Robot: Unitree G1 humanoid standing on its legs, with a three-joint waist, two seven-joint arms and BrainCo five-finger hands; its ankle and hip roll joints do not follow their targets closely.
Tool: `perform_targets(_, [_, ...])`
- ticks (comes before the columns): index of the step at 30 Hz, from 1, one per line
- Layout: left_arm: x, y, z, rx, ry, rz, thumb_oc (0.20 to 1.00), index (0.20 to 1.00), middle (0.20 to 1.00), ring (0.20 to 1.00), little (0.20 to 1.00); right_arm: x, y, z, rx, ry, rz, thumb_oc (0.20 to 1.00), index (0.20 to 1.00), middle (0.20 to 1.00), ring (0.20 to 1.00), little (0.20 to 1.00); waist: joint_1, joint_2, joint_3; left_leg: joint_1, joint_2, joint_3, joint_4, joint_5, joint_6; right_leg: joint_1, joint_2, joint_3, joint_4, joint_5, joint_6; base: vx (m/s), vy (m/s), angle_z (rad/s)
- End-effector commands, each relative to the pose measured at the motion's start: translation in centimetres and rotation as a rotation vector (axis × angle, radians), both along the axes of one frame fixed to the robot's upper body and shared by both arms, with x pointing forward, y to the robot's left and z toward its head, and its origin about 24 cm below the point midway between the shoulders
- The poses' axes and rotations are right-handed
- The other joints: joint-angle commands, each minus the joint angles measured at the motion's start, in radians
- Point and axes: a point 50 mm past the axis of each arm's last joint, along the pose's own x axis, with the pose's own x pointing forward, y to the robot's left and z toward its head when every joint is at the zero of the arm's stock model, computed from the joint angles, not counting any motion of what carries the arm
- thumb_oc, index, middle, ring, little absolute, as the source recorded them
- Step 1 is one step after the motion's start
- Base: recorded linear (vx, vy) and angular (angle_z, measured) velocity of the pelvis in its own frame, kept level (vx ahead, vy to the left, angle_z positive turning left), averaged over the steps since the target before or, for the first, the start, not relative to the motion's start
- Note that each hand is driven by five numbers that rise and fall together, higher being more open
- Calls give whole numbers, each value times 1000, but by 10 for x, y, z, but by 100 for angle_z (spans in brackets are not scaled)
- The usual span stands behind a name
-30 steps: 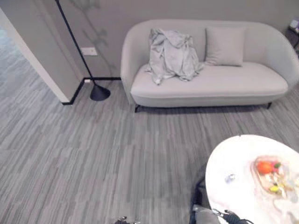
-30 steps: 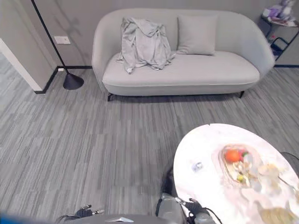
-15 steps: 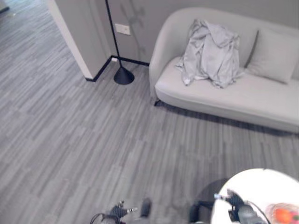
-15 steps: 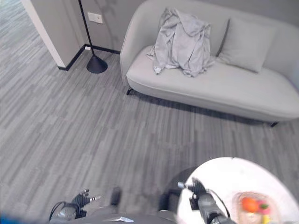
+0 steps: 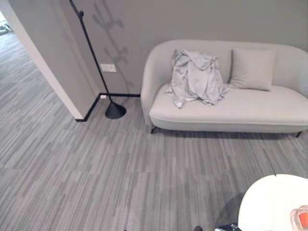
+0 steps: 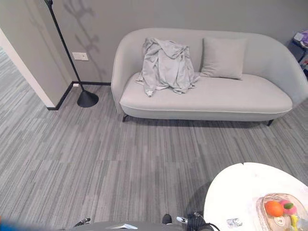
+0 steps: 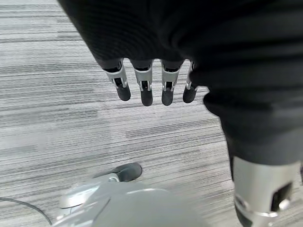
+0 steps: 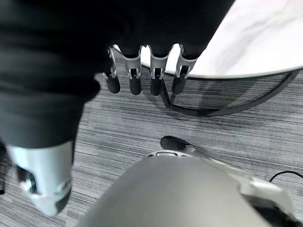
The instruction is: Hang the clothes on the sofa on the clothes rack.
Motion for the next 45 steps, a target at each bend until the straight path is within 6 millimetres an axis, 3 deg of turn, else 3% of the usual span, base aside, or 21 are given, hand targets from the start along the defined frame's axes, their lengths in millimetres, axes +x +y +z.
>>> perform_targets(1, [8,2,1,12,4,-31,1000,1000,1000,1000,1000,13,-2,2,-27,-14,87,1000,1000,1000,1000,1000,17,20,13,-44,77,-3,12,24,-56,-18,-12,3,16,-76,87,0,0,0])
perform_targets(15, [6,1,0,12,10,-17,1000,1000,1000,1000,1000,18,-3,3,-30,-18,99,1000,1000,1000,1000,1000,36,22,21,-27,65,-21,12,12,-41,-7,-24,-18,16,-72,93,3,20,0])
perform_targets(22, [10,5,1,22,9,-23,1000,1000,1000,1000,1000,24,-5,5,-31,-22,100,1000,1000,1000,1000,1000,35,17,44,-6,24,-13,12,-8,-3,-7,-64,-29,20,-13,104,23,143,4])
perform_targets(24, [13,7,2,23,1,-32,1000,1000,1000,1000,1000,25,-8,5,-32,-22,105,1000,1000,1000,1000,1000,36,33,70,20,5,-7,12,-11,20,-69,-94,-21,179,-8,112,25,276,1])
perform_targets(26, [13,7,2,23,1,-32,1000,1000,1000,1000,1000,25,-8,5,-32,-22,105,1000,1000,1000,1000,1000,37,32,70,19,4,-6,12,-11,20,-73,-95,-19,183,-11,112,31,171,-13])
perform_targets(29, [12,15,4,43,29,-66,1000,1000,1000,1000,1000,24,-6,5,-28,-20,103,1000,1000,1000,1000,1000,14,59,119,74,14,5,26,-40,42,-204,-111,-20,485,-15,91,117,246,-5])
perform_targets(30, [12,15,4,43,29,-66,1000,1000,1000,1000,1000,24,-6,5,-28,-20,103,1000,1000,1000,1000,1000,14,58,119,75,13,5,26,-40,43,-206,-112,-19,489,-18,91,210,103,25])
perform_targets(31, [13,17,5,47,27,-70,1000,1000,1000,1000,1000,22,-6,4,-27,-15,102,1000,1000,1000,1000,1000,10,51,117,89,11,6,25,-54,42,-213,-120,-25,461,-18,85,291,-7,34])
perform_targets(32, [18,22,7,60,13,-65,1000,1000,1000,1000,1000,20,-6,4,-28,-8,99,1000,1000,1000,1000,1000,3,39,116,110,7,5,20,-72,37,-205,-134,-33,350,-8,89,293,-7,30])
perform_targets(33, [18,22,7,60,13,-65,1000,1000,1000,1000,1000,20,-6,4,-28,-8,99,1000,1000,1000,1000,1000,2,40,118,113,9,4,20,-72,37,-200,-132,-36,346,-7,89,283,-47,5])
perform_targets(37, [29,22,9,71,-28,-49,1000,1000,1000,1000,1000,22,-9,4,-45,-3,82,1000,1000,1000,1000,1000,-18,37,126,154,15,-7,12,-111,20,-242,-166,-49,25,62,136,341,-25,8])
perform_targets(40, [28,19,8,62,-33,-40,1000,1000,1000,1000,1000,22,-7,4,-49,3,91,1000,1000,1000,1000,1000,-19,62,132,188,44,12,12,-139,9,-316,-164,-58,16,27,161,344,-8,-8])
perform_targets(42, [26,14,6,56,-26,-62,1000,1000,1000,1000,1000,18,-3,2,-47,14,122,1000,1000,1000,1000,1000,-22,34,129,229,48,2,12,-180,0,-333,-158,-115,16,39,162,664,-136,-19])
perform_targets(45, [16,12,4,47,5,-66,1000,1000,1000,1000,1000,12,-2,1,-37,26,111,1000,1000,1000,1000,1000,-54,8,86,255,97,-37,12,-222,-13,-305,-117,-74,16,92,156,706,-201,11])
